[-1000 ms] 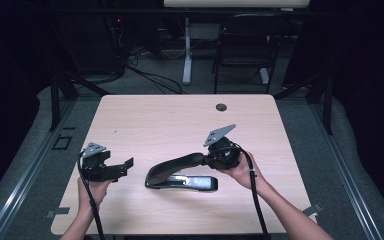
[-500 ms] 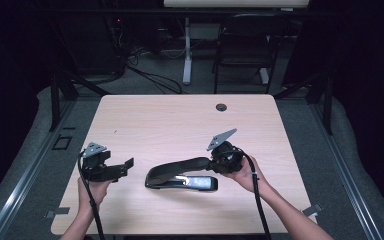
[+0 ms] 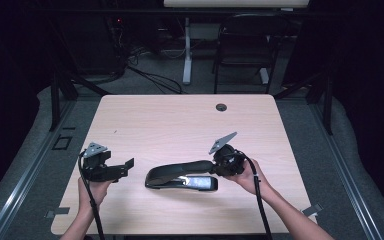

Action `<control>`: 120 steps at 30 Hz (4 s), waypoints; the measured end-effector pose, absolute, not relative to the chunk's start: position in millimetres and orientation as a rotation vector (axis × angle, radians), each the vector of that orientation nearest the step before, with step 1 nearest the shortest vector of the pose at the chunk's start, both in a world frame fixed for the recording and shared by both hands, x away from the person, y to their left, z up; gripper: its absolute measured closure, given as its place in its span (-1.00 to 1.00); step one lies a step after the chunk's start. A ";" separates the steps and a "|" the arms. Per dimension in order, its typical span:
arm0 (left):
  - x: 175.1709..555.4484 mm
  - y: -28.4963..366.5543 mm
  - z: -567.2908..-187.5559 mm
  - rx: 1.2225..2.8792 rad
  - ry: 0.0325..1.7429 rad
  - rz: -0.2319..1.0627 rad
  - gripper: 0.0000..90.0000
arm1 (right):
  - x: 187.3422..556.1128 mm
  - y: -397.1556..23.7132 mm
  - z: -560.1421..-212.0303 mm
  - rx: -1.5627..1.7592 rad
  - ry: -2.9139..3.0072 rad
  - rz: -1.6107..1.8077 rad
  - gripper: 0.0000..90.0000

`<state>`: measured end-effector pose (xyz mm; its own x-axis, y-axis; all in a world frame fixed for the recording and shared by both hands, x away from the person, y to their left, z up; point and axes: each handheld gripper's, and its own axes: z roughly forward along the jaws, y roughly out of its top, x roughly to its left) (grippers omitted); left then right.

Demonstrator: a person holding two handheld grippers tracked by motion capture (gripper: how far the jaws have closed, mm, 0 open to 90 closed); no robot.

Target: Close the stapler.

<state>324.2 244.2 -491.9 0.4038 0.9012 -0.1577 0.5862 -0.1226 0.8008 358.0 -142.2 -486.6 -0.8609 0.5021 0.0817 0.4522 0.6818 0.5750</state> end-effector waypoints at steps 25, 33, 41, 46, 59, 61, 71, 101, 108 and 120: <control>324.1 243.2 -492.3 1.825 1.273 0.460 -0.86 | 368.0 -173.0 -490.5 0.916 2.728 0.915 1.00; 324.6 242.9 -492.4 1.834 1.274 0.456 -0.86 | 351.6 -163.4 -463.0 0.818 2.670 1.057 1.00; 324.6 243.2 -492.4 1.833 1.274 0.454 -0.86 | 347.9 -151.8 -469.1 0.767 2.748 1.000 1.00; 324.5 242.0 -492.5 1.830 1.270 0.456 -0.86 | 347.9 -148.6 -476.8 0.771 2.763 0.930 1.00; 324.2 241.3 -492.4 1.832 1.265 0.455 -0.86 | 353.7 -150.0 -493.2 0.818 2.820 0.896 1.00; 324.2 241.4 -492.2 1.832 1.266 0.455 -0.86 | 354.0 -150.3 -493.2 0.819 2.823 0.897 1.00; 324.1 241.7 -492.2 1.832 1.265 0.453 -0.87 | 353.2 -154.3 -485.4 0.828 2.798 0.983 1.00; 325.5 241.6 -494.3 1.838 1.268 0.452 -0.90 | 330.2 -222.4 -440.6 0.981 2.464 1.109 -0.69; 326.8 241.3 -495.3 1.821 1.285 0.468 -0.94 | 324.3 -255.9 -455.1 1.144 2.426 1.058 -1.00; 333.4 243.8 -501.5 1.828 1.339 0.503 -0.96 | 327.5 -261.7 -488.6 1.197 2.486 0.844 -1.00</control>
